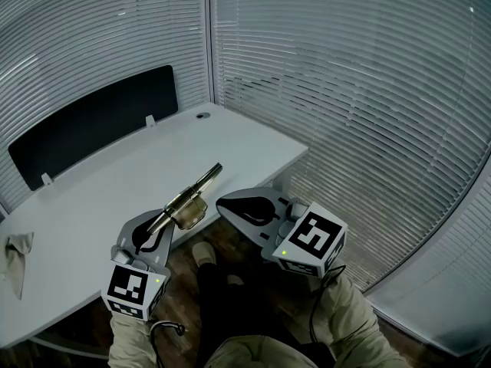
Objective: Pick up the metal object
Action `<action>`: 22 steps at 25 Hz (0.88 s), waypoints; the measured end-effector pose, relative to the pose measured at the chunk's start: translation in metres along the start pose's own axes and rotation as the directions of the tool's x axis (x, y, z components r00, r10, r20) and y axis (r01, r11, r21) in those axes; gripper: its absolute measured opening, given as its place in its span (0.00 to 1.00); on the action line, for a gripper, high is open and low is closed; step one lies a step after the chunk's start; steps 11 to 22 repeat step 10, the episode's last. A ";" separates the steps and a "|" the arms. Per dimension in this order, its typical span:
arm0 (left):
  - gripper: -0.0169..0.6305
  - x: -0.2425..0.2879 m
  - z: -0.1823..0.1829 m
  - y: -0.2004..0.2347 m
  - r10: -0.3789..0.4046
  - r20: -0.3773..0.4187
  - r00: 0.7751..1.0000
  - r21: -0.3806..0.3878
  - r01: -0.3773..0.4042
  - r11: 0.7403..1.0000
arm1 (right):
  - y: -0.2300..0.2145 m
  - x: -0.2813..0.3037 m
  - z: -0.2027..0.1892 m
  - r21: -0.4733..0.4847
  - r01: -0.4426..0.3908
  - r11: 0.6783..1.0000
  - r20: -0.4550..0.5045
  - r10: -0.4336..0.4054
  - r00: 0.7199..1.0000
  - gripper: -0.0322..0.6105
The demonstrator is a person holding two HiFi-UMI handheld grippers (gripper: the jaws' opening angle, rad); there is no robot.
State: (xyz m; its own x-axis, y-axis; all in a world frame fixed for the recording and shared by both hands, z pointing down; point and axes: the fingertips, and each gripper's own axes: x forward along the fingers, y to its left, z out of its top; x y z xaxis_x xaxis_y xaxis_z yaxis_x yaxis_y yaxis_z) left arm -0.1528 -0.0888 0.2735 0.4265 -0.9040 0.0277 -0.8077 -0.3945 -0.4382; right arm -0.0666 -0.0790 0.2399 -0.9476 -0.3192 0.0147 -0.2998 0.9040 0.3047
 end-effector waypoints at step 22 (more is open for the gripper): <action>0.07 0.001 -0.005 -0.003 -0.001 -0.011 1.000 -0.004 0.001 1.000 | 0.000 0.001 -0.008 0.006 -0.001 1.000 -0.002 0.001 1.000 0.05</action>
